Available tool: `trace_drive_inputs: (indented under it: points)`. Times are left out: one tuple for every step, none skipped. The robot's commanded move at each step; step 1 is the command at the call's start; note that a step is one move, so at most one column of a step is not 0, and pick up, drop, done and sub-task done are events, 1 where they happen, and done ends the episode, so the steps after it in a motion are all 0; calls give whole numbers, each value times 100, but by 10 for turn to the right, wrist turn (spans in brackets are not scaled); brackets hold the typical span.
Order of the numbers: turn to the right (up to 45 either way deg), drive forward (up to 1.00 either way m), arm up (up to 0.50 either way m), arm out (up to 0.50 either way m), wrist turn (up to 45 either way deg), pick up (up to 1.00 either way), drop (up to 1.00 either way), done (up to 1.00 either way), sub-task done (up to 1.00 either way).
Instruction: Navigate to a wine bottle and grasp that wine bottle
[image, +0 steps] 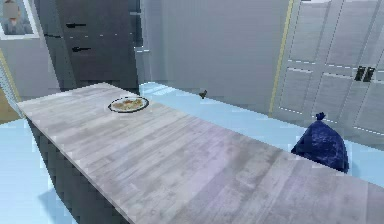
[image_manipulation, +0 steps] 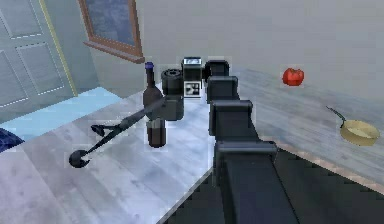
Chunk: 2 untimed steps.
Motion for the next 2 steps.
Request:
trace_drive_inputs:
  points:
    - [0, 0, 0, 0, 450, 0, 0, 0, 0]
    - [0, 0, 0, 0, 180, 0, 0, 0, 0]
